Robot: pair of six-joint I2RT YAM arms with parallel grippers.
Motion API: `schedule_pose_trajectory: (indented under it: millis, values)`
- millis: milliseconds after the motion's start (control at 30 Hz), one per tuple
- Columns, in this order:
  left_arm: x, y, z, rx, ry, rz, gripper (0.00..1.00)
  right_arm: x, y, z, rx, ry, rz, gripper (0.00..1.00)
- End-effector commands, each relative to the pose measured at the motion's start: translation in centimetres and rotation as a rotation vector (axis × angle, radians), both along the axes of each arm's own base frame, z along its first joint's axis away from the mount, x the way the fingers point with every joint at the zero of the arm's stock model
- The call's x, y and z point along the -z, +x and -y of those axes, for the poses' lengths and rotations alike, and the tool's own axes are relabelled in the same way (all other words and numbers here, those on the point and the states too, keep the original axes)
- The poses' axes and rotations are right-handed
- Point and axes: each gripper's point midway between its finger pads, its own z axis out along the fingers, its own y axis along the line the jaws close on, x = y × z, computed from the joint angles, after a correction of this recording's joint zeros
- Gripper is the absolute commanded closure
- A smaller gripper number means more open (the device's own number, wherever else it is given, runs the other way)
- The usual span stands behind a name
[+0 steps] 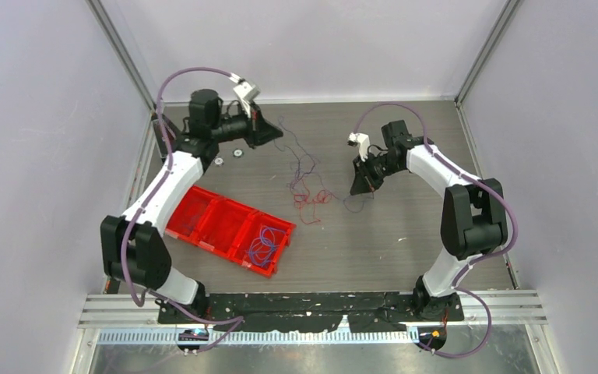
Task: Untangle the cables
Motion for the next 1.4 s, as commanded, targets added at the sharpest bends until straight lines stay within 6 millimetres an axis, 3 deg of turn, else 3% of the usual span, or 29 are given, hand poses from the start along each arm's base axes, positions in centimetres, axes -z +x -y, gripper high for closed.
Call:
schedule_pose_trajectory:
  millis: [0, 67, 367, 567, 667, 700, 767, 833, 1133, 1233, 1367]
  values:
    - [-10.9, 0.7, -4.3, -0.154, -0.127, 0.178, 1.00, 0.6, 2.0, 1.7, 0.030, -0.087, 0.068, 0.95]
    - [-14.5, 0.3, -5.4, -0.178, -0.155, 0.242, 1.00, 2.0, 2.5, 2.6, 0.045, -0.145, 0.070, 0.95]
    - [-25.1, -1.1, -9.4, -0.306, -0.280, 0.419, 1.00, 6.0, 3.6, 6.1, 0.060, -0.361, 0.068, 0.95]
    - [-28.0, -2.4, -10.0, -0.309, -0.300, 0.478, 1.00, 6.4, 3.5, 6.9, 0.066, -0.395, 0.066, 0.95]
    - [-27.9, -3.3, -9.8, -0.298, -0.297, 0.466, 1.00, 6.2, 3.1, 6.4, 0.055, -0.368, 0.044, 0.94]
    - [-27.5, -3.5, -9.9, -0.299, -0.287, 0.461, 1.00, 6.1, 3.0, 6.3, 0.055, -0.358, 0.037, 0.91]
    - [-26.4, -4.2, -10.3, -0.324, -0.261, 0.439, 1.00, 5.4, 2.8, 5.7, 0.055, -0.327, 0.028, 0.68]
    - [-24.6, -4.8, -10.9, -0.344, -0.235, 0.389, 1.00, 4.4, 2.8, 5.4, 0.064, -0.305, 0.040, 0.53]
    - [-11.2, -9.9, -14.0, -0.384, 0.093, 0.198, 1.00, -2.5, 3.6, 3.7, 0.110, -0.181, 0.140, 0.21]
    - [-7.0, -11.6, -15.4, -0.411, 0.186, 0.146, 1.00, -4.8, 3.7, 3.1, 0.112, -0.139, 0.177, 0.07]
    - [-2.5, -11.8, -18.7, -0.526, 0.284, 0.079, 1.00, -7.4, 3.8, 2.7, 0.119, -0.106, 0.223, 0.02]
